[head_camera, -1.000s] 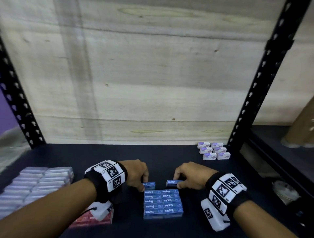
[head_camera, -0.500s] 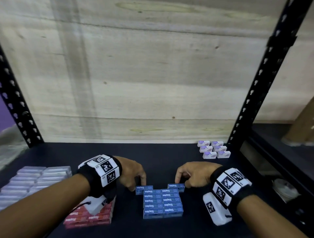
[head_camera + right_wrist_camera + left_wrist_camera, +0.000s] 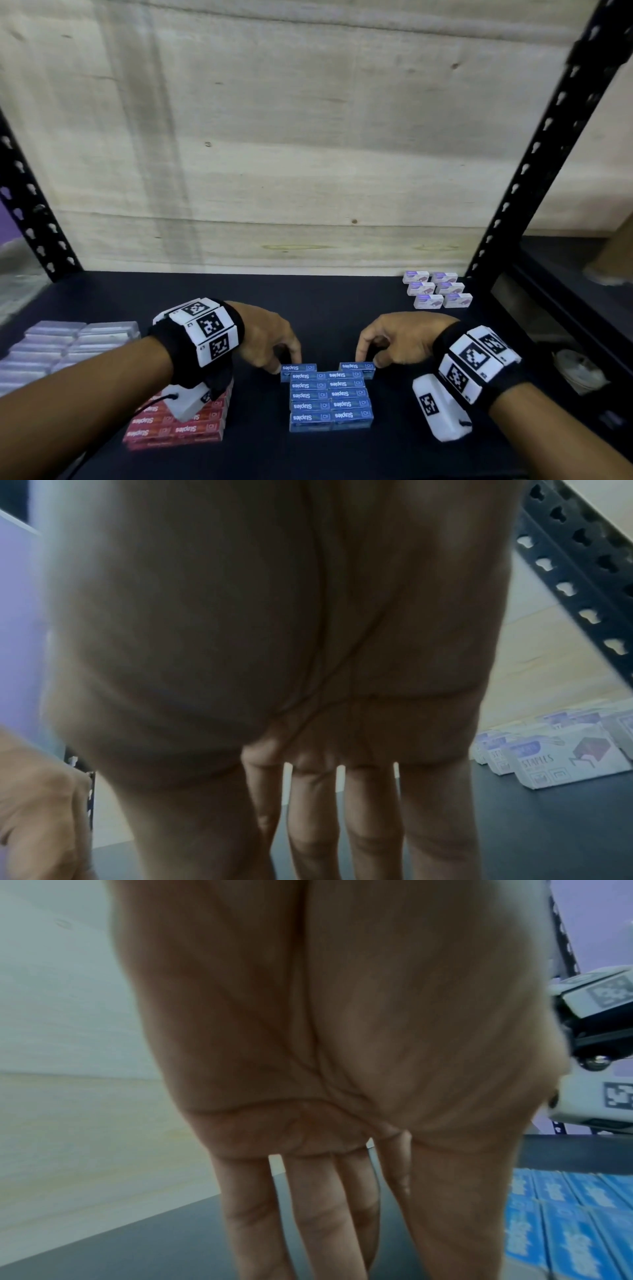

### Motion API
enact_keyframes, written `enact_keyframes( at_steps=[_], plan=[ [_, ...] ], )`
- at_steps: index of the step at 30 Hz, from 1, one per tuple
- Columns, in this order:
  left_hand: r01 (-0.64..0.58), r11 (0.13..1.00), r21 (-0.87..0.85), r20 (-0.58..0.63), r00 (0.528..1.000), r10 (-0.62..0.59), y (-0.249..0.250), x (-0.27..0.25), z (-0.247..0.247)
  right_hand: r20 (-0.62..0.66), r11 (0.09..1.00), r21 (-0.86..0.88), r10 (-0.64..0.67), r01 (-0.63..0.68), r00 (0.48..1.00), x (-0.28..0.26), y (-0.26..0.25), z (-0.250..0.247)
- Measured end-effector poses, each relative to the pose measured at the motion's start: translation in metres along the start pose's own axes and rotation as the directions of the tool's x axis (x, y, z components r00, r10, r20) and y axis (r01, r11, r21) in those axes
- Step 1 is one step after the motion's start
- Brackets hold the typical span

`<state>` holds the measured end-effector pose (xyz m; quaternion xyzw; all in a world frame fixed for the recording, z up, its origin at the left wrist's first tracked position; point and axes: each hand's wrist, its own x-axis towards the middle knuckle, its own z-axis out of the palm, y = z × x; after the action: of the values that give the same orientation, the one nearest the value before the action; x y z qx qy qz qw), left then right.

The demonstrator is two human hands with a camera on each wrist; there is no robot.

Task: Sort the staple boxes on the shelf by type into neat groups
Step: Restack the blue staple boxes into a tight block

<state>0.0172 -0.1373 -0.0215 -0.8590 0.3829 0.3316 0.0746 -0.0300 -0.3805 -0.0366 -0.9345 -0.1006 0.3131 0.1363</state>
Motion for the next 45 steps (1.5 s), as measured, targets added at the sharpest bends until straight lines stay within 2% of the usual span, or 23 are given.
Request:
enact_keyframes(
  at_steps=[12, 23, 36, 45],
  plan=[
    [-0.064, 0.994, 0.088, -0.029, 0.997, 0.066, 0.009, 0.010, -0.001, -0.015, 0.998, -0.009, -0.060, 0.060, 0.998, 0.005, -0.002, 0.001],
    [-0.091, 0.994, 0.056, -0.049, 0.994, 0.094, 0.007, 0.014, -0.003, -0.018, 0.998, -0.027, -0.059, 0.058, 0.998, 0.010, -0.008, 0.000],
    [-0.040, 0.999, 0.023, -0.018, 0.999, 0.040, 0.012, 0.008, -0.004, -0.017, 0.999, 0.014, -0.029, 0.029, 0.999, 0.005, -0.007, 0.002],
    [-0.029, 0.999, 0.018, -0.044, 0.999, 0.029, 0.011, 0.011, -0.001, -0.018, 1.000, -0.008, -0.018, 0.018, 1.000, 0.003, -0.009, 0.003]
  ],
)
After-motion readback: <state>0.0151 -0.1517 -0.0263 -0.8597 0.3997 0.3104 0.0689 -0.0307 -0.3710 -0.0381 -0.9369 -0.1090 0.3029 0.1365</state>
